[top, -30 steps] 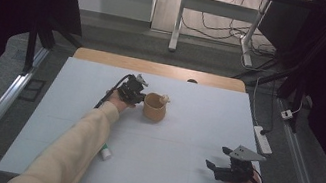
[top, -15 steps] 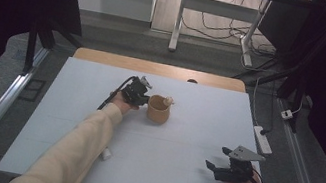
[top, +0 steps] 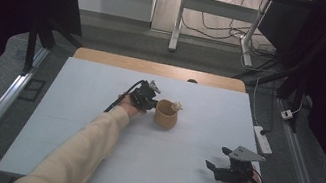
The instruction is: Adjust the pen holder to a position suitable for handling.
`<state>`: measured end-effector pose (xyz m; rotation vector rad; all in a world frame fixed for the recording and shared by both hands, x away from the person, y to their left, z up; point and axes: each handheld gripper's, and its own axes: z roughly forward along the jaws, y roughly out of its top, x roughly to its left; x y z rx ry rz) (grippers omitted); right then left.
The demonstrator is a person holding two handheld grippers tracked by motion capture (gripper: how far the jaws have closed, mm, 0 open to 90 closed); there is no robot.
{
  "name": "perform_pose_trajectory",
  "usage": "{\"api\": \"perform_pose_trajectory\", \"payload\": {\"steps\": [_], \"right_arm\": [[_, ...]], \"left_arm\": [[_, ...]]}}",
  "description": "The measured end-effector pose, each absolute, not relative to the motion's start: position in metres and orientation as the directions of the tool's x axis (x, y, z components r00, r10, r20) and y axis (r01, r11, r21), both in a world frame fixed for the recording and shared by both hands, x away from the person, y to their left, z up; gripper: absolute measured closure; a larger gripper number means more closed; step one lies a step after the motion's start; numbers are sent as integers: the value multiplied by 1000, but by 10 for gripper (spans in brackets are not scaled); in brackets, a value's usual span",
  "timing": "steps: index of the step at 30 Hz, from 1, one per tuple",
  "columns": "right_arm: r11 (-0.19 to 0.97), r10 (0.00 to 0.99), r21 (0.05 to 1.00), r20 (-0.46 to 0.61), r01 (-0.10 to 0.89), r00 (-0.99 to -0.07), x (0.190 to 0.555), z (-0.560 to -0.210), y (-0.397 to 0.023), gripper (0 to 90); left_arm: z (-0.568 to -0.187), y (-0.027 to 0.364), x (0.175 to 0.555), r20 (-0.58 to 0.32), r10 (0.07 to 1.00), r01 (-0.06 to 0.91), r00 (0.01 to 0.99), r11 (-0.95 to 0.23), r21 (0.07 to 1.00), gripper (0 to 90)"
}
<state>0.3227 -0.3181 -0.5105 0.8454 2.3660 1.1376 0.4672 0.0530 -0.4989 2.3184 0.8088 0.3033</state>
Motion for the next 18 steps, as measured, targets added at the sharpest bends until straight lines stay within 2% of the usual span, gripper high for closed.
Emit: {"api": "perform_pose_trajectory", "payload": {"steps": [18], "right_arm": [[485,662,805,-83,342,-745,322,-509,-318,178]], "left_arm": [[-492,22,454,4,554,418,832,-633,652,886]]}}
